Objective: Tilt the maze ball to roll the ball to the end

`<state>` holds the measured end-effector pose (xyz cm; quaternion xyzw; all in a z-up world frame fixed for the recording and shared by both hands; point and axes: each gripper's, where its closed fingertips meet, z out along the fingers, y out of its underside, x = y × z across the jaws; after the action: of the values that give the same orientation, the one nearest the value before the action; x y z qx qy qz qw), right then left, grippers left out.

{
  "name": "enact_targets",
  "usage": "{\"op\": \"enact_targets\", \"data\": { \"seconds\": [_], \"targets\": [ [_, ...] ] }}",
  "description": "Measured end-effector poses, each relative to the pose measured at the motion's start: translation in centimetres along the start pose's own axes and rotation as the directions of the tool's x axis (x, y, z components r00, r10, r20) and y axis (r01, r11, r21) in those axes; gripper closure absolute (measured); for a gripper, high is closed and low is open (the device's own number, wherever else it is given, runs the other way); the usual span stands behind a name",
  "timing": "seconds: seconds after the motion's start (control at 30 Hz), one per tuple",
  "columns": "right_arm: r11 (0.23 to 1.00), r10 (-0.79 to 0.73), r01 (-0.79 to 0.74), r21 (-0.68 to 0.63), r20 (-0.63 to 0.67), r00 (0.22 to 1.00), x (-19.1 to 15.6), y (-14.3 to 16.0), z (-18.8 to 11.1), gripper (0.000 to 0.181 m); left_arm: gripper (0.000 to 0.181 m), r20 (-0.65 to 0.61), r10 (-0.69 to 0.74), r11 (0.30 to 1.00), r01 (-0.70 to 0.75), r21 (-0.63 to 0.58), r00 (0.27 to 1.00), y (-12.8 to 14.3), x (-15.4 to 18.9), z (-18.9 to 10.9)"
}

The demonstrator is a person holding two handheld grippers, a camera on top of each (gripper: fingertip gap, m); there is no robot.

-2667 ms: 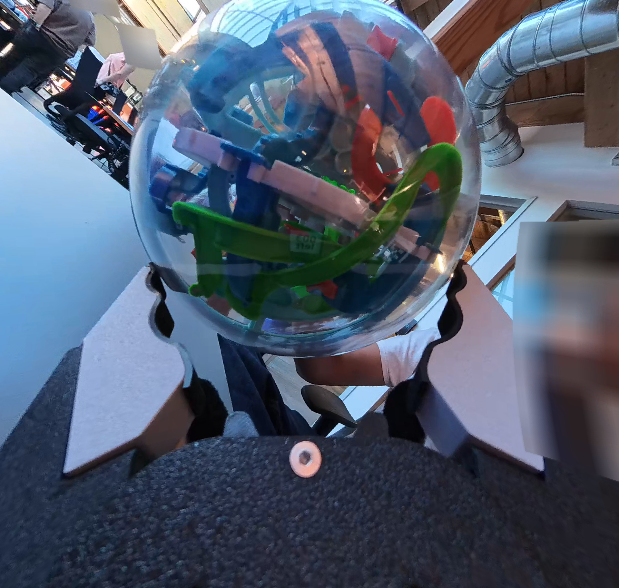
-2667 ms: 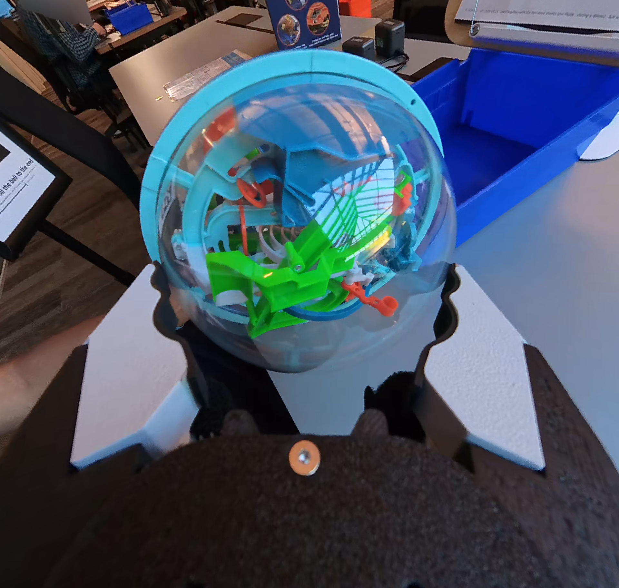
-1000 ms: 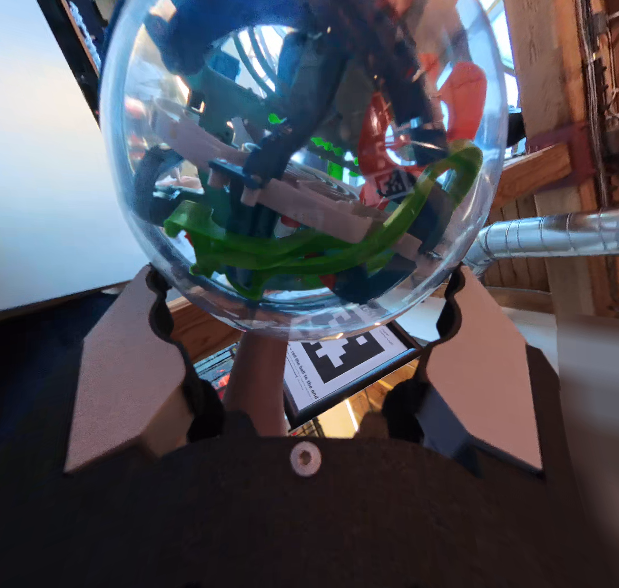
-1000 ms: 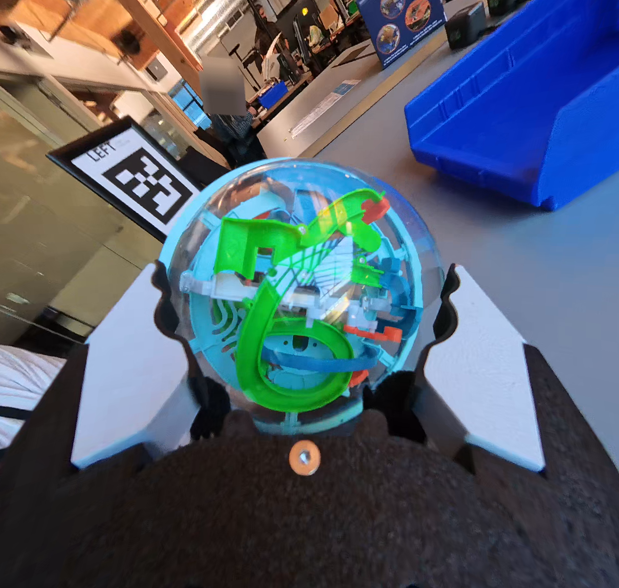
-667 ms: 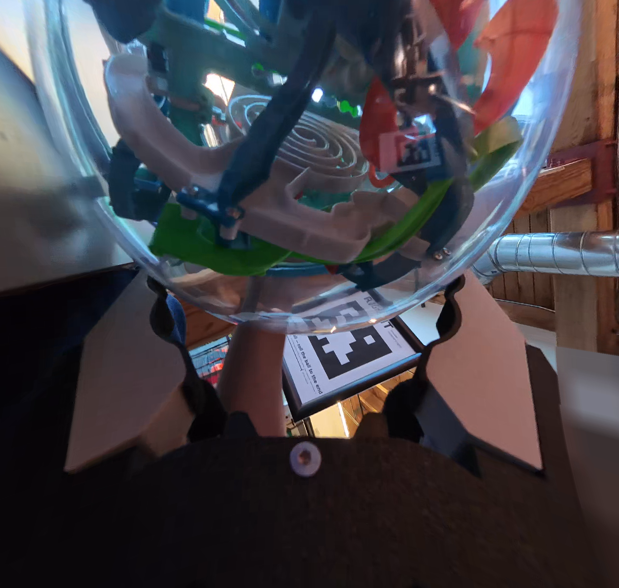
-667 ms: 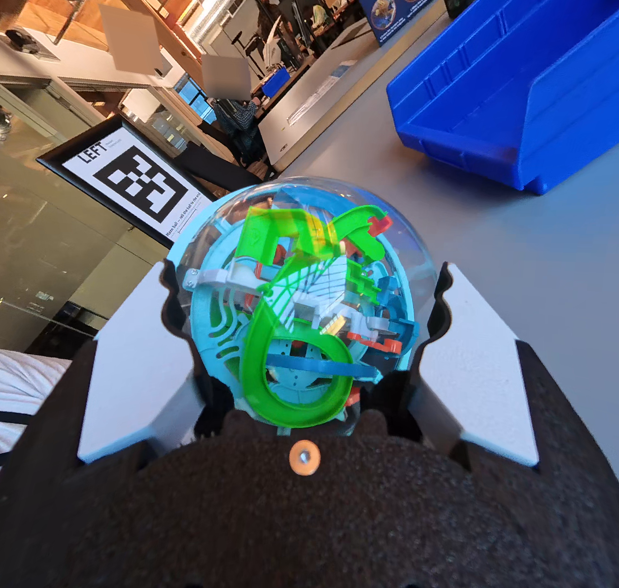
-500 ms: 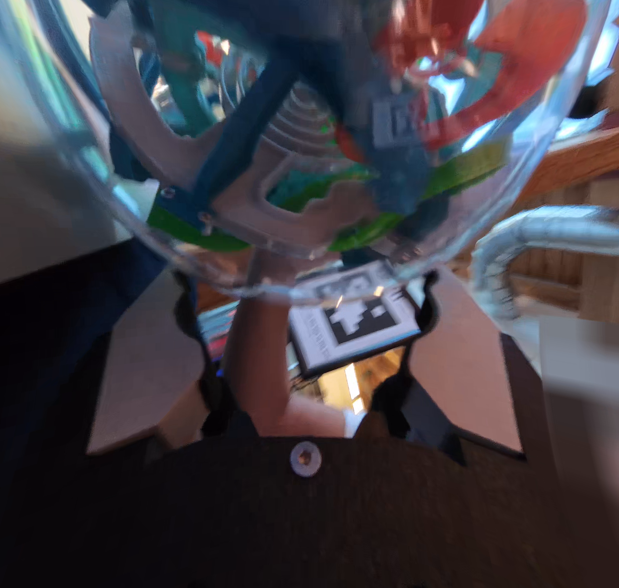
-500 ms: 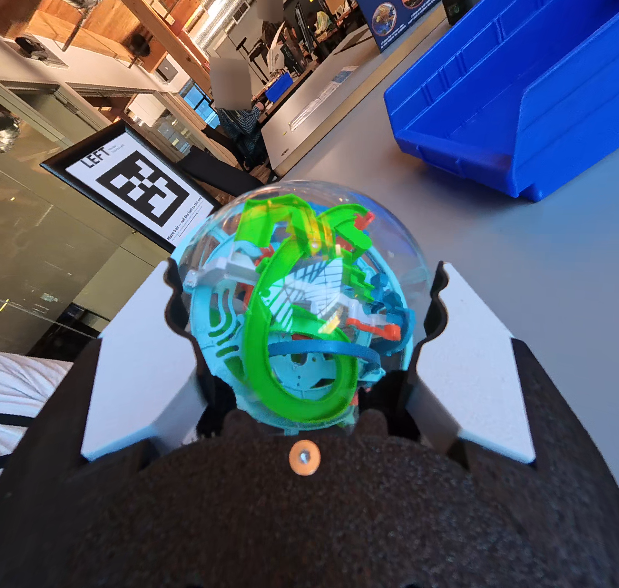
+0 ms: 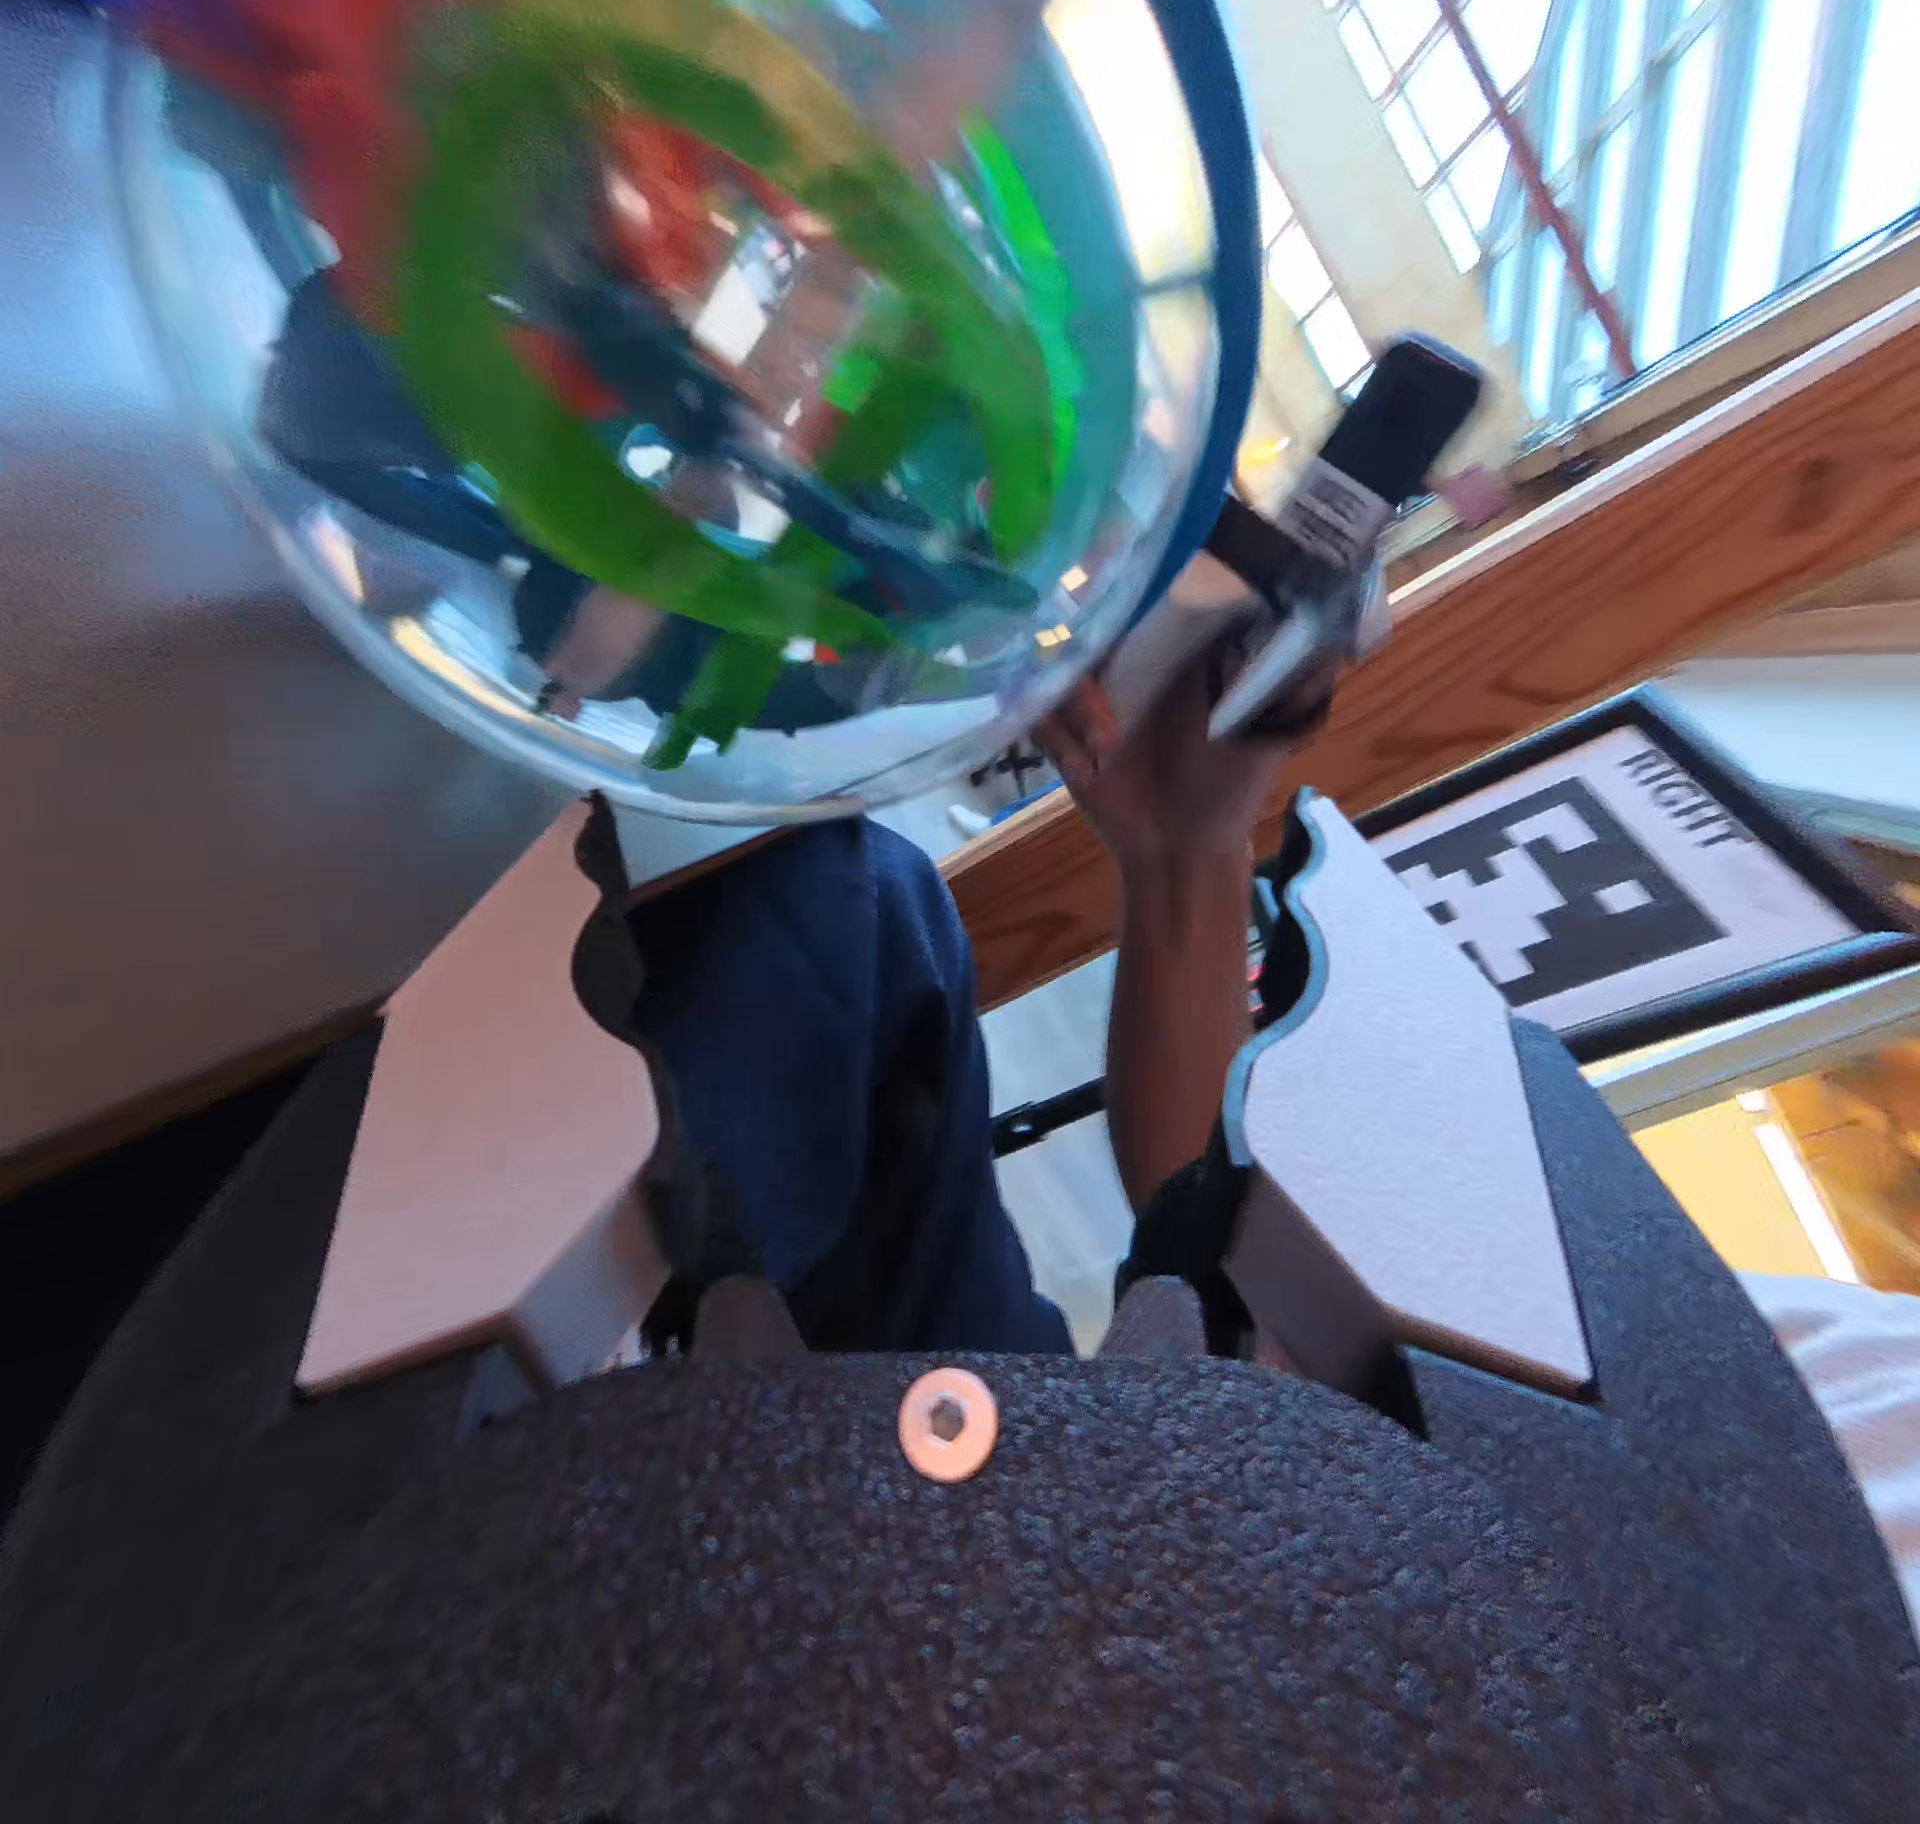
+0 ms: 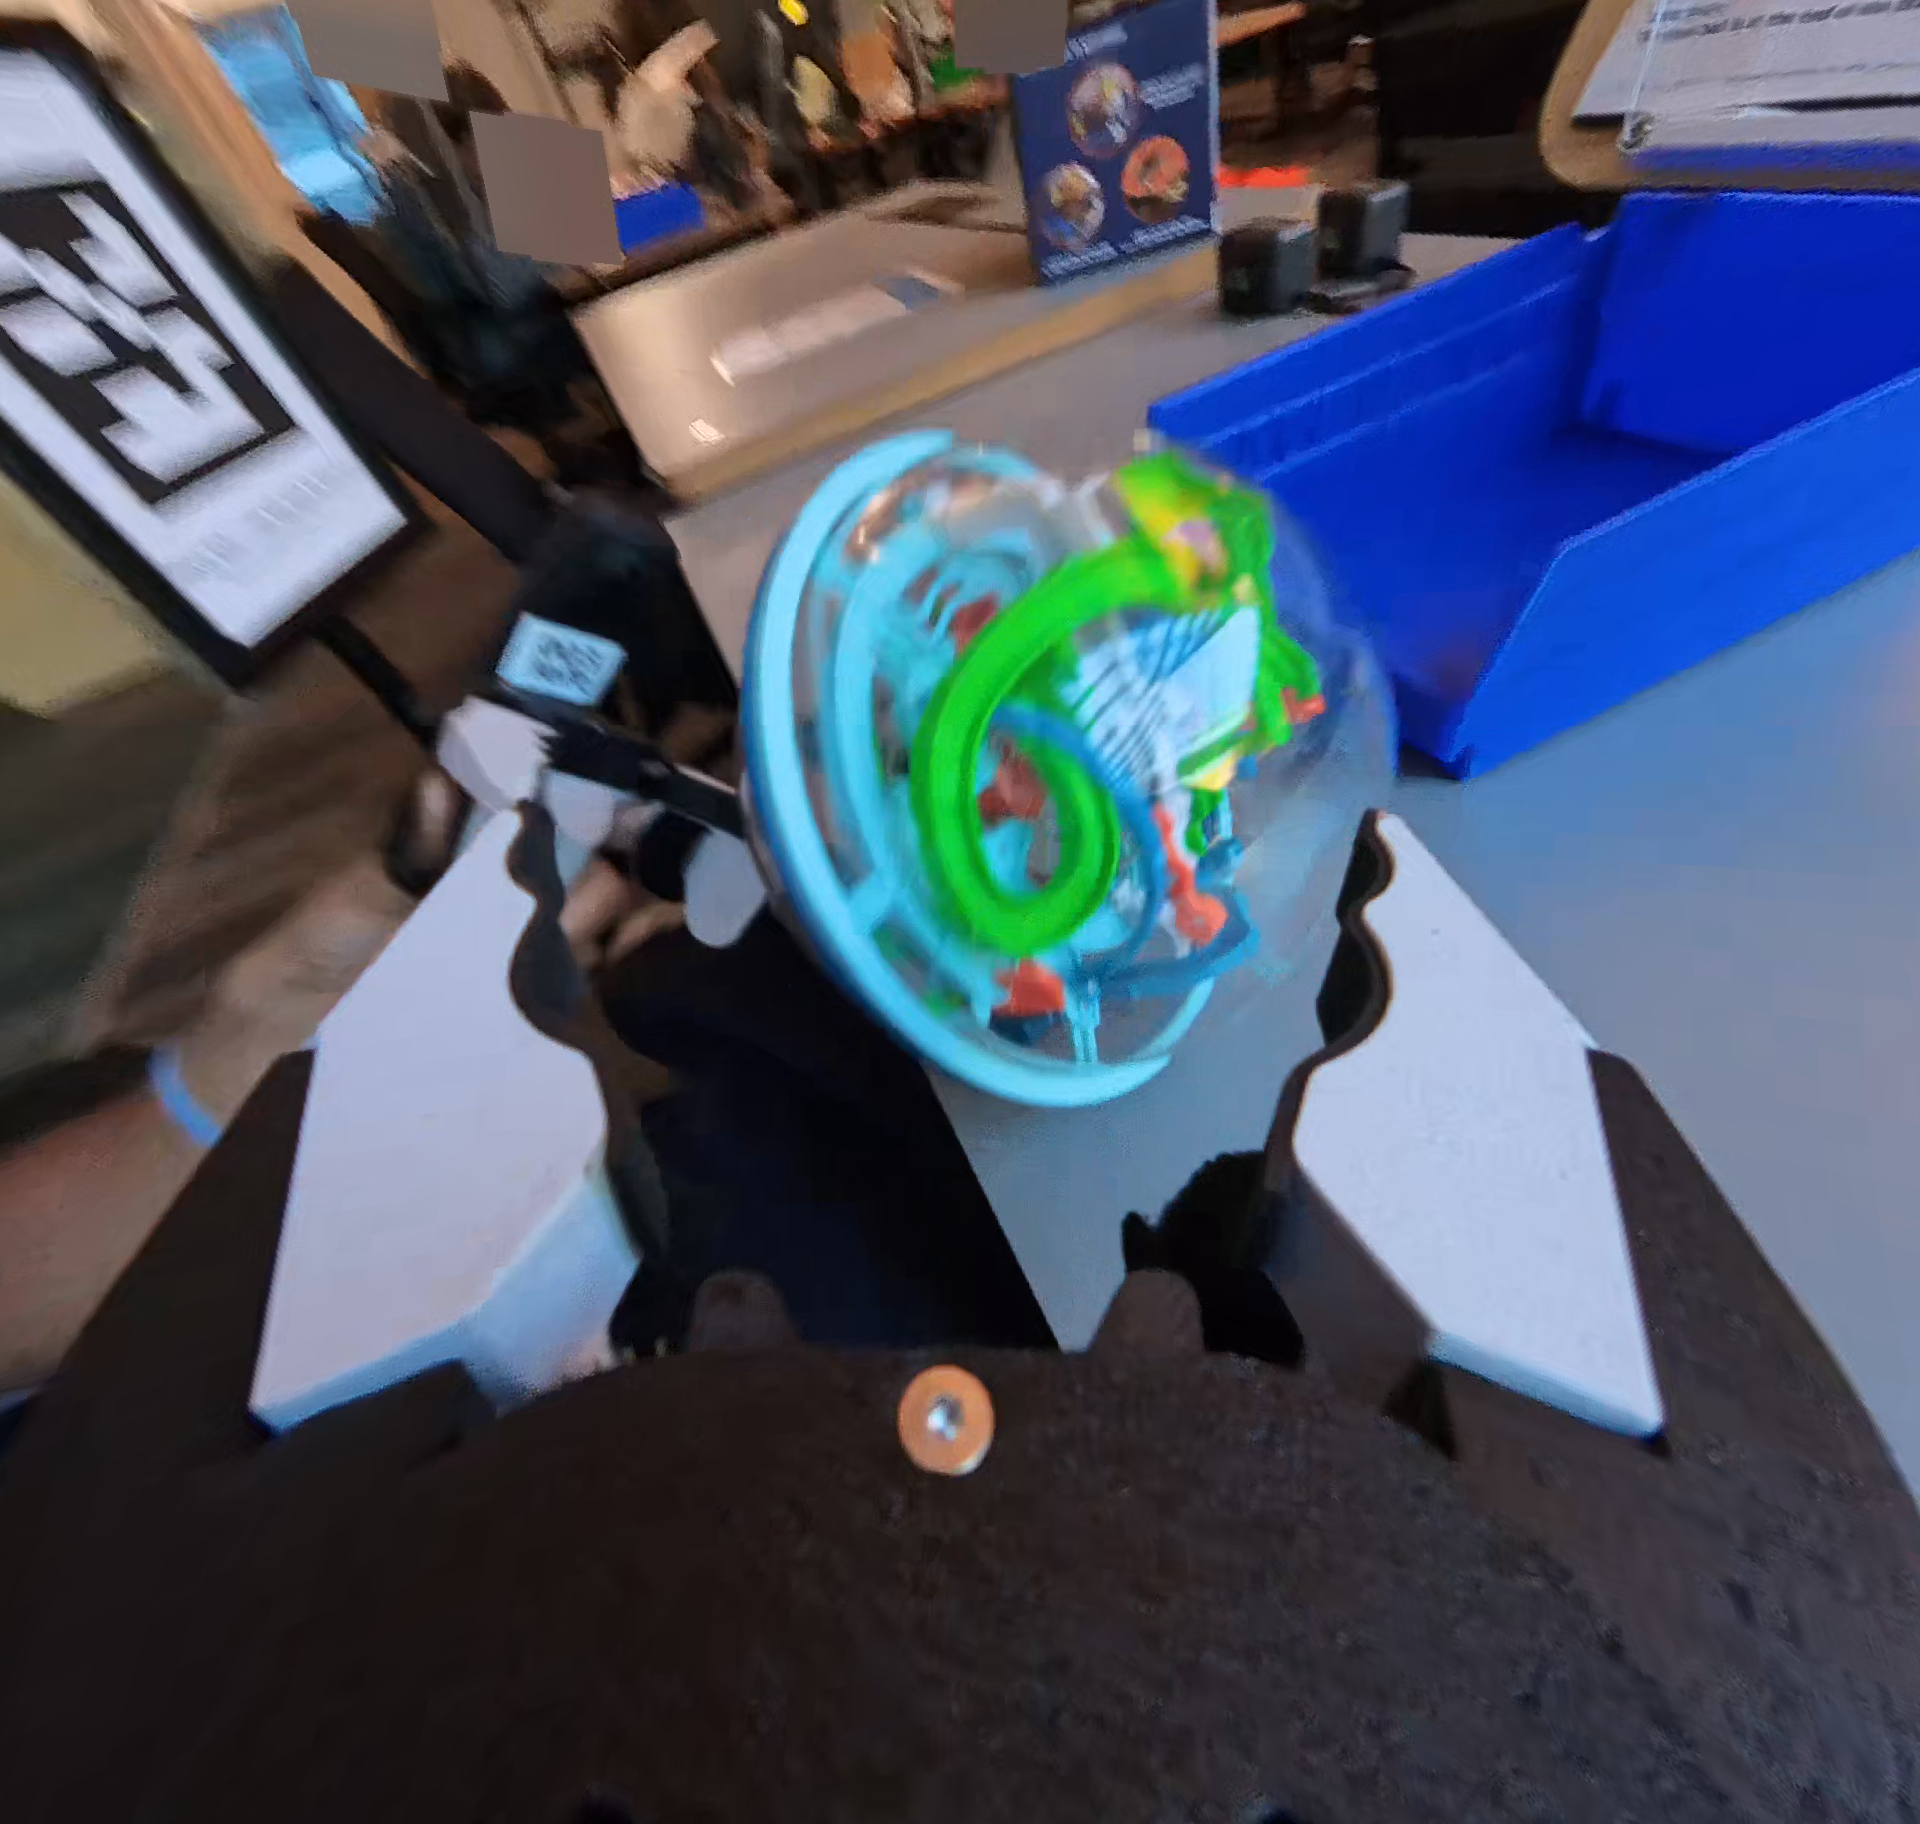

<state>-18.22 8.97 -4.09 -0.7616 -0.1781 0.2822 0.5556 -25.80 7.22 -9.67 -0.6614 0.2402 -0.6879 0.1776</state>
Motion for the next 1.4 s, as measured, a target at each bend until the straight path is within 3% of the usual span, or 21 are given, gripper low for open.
{"op": "enact_targets", "data": {
  "seconds": [0.07, 0.1, 0.17, 0.23, 0.3, 0.33, 0.4, 0.57, 0.63, 0.7, 0.77, 0.8, 0.87, 0.93, 1.1, 1.2, 1.27, 1.4],
  "targets": [
    [0.987, -0.112, 0.090, -0.130, -0.168, 0.979, 0.4, 2.4, 1.8, 0.044, 0.063, -0.080, 0.001, 1.000, -0.003, -0.028, 0.997, 0.1, 1.4, 0.9],
    [0.976, -0.174, 0.133, -0.174, -0.251, 0.952, 1.2, 2.9, 2.3, 0.047, 0.076, -0.116, 0.001, 1.000, -0.005, -0.030, 0.993, 0.1, 2.0, 1.3],
    [0.960, -0.254, 0.196, -0.202, -0.326, 0.910, 2.1, 2.9, 3.2, 0.053, 0.078, -0.096, 0.030, 0.999, -0.034, -0.036, 0.995, 0.2, 2.0, 2.0],
    [0.950, -0.299, 0.241, -0.199, -0.352, 0.887, 2.6, 2.5, 3.5, 0.105, 0.078, -0.090, 0.047, 0.998, -0.050, -0.030, 0.995, 0.1, 2.1, 1.9],
    [0.945, -0.327, 0.283, -0.166, -0.402, 0.855, 3.7, 1.8, 3.6, 0.139, 0.081, -0.080, 0.071, 0.997, -0.071, 0.009, 0.994, -0.7, 2.0, 0.7],
    [0.943, -0.331, 0.290, -0.162, -0.403, 0.853, 4.0, 1.8, 3.9, 0.142, 0.082, -0.062, 0.085, 0.996, -0.084, 0.019, 0.994, -1.0, 1.7, 0.0],
    [0.956, -0.282, 0.230, -0.183, -0.358, 0.890, 4.2, 2.8, 4.6, 0.137, 0.080, -0.042, 0.103, 0.994, -0.102, 0.029, 0.994, -1.7, 1.1, -1.8],
    [0.990, -0.003, -0.007, -0.142, -0.070, 0.998, 2.1, 6.4, 6.0, 0.125, 0.083, 0.125, 0.165, 0.978, -0.179, 0.110, 0.978, -3.9, -2.1, -7.0],
    [0.990, 0.059, -0.051, -0.132, 0.058, 0.997, 0.9, 6.6, 6.1, 0.126, 0.085, 0.175, 0.200, 0.968, -0.223, 0.118, 0.964, -4.0, -2.8, -8.1],
    [0.995, 0.075, -0.067, -0.070, 0.107, 0.991, 0.9, 6.8, 6.0, 0.137, 0.095, 0.196, 0.246, 0.953, -0.273, 0.130, 0.949, -3.7, -2.8, -9.0],
    [0.992, 0.123, -0.124, -0.006, 0.186, 0.975, 0.2, 6.3, 5.6, 0.143, 0.107, 0.271, 0.265, 0.913, -0.332, 0.238, 0.925, -5.0, -3.0, -11.3],
    [0.992, 0.108, -0.120, 0.041, 0.225, 0.968, -0.3, 5.4, 5.1, 0.141, 0.102, 0.335, 0.249, 0.878, -0.358, 0.319, 0.909, -6.5, -3.2, -13.0],
    [0.988, 0.093, -0.111, 0.104, 0.163, 0.982, 0.6, 4.8, 4.8, 0.143, 0.085, 0.422, 0.180, 0.824, -0.370, 0.428, 0.889, -9.4, -3.6, -16.5],
    [0.986, 0.117, -0.135, 0.098, 0.166, 0.979, 0.7, 5.0, 4.9, 0.141, 0.079, 0.427, 0.114, 0.825, -0.324, 0.462, 0.897, -11.6, -4.0, -18.2],
    [0.991, 0.109, -0.120, 0.062, 0.165, 0.980, 0.4, 5.7, 5.5, 0.139, 0.086, 0.353, 0.021, 0.882, -0.184, 0.435, 0.936, -13.8, -5.5, -18.1],
    [0.990, 0.121, -0.133, 0.057, 0.177, 0.977, 0.3, 5.8, 5.5, 0.138, 0.126, 0.347, -0.015, 0.887, -0.148, 0.438, 0.938, -13.9, -6.6, -18.4],
    [0.988, 0.126, -0.139, 0.061, 0.182, 0.975, 0.3, 5.7, 5.5, 0.138, 0.166, 0.272, -0.012, 0.886, -0.116, 0.450, 0.962, -14.0, -6.5, -18.3],
    [0.987, 0.134, -0.149, 0.056, 0.203, 0.970, 0.1, 5.6, 5.6, 0.134, 0.169, 0.188, -0.015, 0.894, -0.071, 0.443, 0.982, -14.0, -6.1, -17.3]
  ]
}}
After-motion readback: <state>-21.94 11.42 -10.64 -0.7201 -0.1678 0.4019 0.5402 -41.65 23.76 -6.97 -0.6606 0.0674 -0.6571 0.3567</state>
